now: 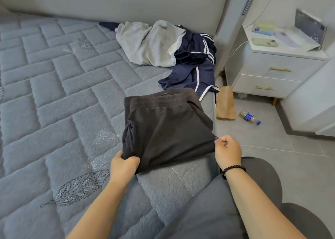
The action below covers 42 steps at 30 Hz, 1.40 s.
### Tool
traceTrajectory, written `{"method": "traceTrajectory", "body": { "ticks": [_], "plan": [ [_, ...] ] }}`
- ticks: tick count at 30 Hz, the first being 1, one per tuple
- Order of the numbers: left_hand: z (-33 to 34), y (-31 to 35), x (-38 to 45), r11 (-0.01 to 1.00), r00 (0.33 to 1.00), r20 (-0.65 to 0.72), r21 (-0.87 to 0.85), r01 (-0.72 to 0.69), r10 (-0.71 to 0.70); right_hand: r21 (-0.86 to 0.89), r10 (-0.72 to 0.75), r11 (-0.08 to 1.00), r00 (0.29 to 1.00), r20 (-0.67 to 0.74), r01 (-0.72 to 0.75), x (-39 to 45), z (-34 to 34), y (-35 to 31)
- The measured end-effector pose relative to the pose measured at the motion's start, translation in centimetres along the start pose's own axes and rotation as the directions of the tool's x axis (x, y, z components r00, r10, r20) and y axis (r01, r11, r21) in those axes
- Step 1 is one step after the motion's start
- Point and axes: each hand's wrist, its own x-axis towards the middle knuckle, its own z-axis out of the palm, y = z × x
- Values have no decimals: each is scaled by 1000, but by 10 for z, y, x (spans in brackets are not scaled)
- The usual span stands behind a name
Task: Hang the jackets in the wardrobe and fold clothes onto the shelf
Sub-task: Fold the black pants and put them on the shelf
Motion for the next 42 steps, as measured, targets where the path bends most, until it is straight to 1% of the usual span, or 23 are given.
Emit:
{"method": "traceTrajectory", "body": {
  "ticks": [2,4,5,7,9,10,12,13,15,16,17,19,22,24,27,29,31,34,37,38,40,42],
  "plan": [
    [-5,-7,5,999,998,-40,6,53,-52,-90,84,993,996,17,-82,4,1,4],
    [-11,-10,9,997,994,-80,4,76,-76,-164,136,978,990,35,-129,7,3,7],
    [-14,-11,11,998,993,-103,38,52,-48,-190,146,973,988,47,-134,8,3,7],
    [-20,-12,15,982,989,-136,187,-33,59,-233,160,963,983,92,-134,11,4,9],
    [-27,-12,17,949,987,-106,304,-87,125,-268,187,953,969,162,-139,12,5,11],
    [-29,-11,18,943,989,-87,319,-89,122,-267,206,952,957,203,-148,13,6,11],
    [-30,-8,17,962,995,-76,269,-36,59,-212,235,961,933,272,-180,13,8,11],
    [-29,-5,14,981,998,-63,193,4,9,-164,246,965,925,288,-206,13,10,11],
    [-25,-1,5,996,997,15,-29,79,-79,-45,289,956,907,306,-290,12,12,10],
    [-23,-1,1,990,994,63,-97,99,-93,8,319,940,890,326,-340,12,13,9],
    [-20,-2,-2,989,992,95,-108,98,-87,27,343,926,870,354,-376,11,14,8],
    [-16,-4,-7,991,991,105,-98,93,-83,-22,373,917,834,406,-399,10,15,7],
    [-15,2,-8,984,988,96,-120,133,-122,-23,397,904,820,413,-427,13,9,5],
    [-21,7,-9,987,984,120,-77,143,-133,66,410,879,817,405,-473,12,0,1],
    [-38,18,-14,988,975,195,135,78,-103,214,412,808,786,461,-548,4,-14,-8],
    [-51,33,-16,984,965,243,166,58,-98,270,391,781,778,491,-563,0,-24,-19],
    [-63,56,-15,988,958,277,152,32,-73,341,363,756,792,492,-559,2,-32,-39],
    [-65,99,1,999,951,310,30,-19,9,467,318,699,820,476,-542,18,-33,-78],
    [-51,144,27,996,957,289,69,-58,36,560,299,645,847,440,-519,43,-27,-117],
    [-47,156,34,993,961,277,108,-53,21,548,288,666,852,437,-506,49,-25,-127],
    [-43,167,47,969,956,291,243,-55,-19,435,262,774,858,442,-460,59,-24,-135],
    [-43,163,54,903,927,365,422,-78,-91,204,263,895,839,476,-396,63,-23,-128]
  ]
}}
